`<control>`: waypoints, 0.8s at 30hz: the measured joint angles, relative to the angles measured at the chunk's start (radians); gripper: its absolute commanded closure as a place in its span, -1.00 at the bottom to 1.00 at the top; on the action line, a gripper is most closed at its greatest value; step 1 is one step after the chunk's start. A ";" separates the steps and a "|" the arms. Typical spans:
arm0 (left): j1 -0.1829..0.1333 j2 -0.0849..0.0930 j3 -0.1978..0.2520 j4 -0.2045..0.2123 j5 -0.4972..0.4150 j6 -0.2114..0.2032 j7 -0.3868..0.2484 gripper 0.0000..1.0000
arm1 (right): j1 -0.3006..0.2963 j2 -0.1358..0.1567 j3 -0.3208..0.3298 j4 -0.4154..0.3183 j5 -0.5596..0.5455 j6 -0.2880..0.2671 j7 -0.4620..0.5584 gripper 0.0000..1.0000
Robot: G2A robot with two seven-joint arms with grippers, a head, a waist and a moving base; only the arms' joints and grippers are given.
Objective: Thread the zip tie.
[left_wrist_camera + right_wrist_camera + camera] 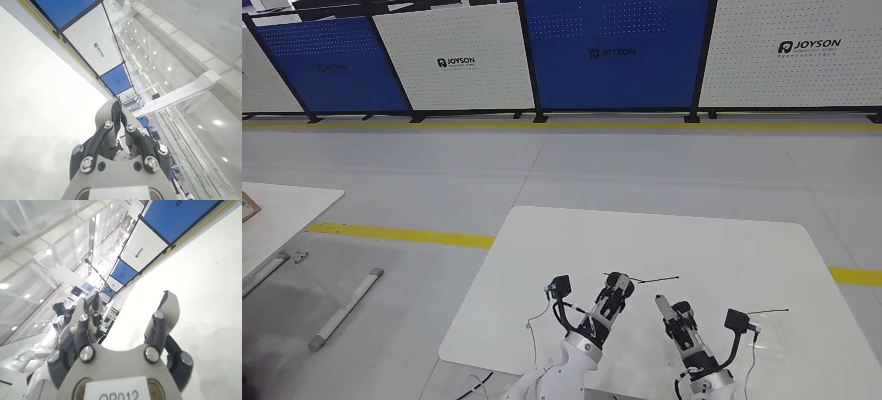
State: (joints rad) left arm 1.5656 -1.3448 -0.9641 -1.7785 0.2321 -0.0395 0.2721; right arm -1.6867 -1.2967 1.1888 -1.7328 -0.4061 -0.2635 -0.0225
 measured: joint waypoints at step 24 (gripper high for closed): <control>0.026 -0.006 -0.032 -0.081 -0.198 0.090 -0.064 1.00 | 0.014 0.013 -0.018 -0.040 -0.457 0.199 0.066 -1.00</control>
State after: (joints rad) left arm 1.5916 -1.3507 -0.9963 -1.8599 0.0336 0.0504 0.2079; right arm -1.6726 -1.2832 1.1712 -1.7724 -0.8632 -0.0647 0.0435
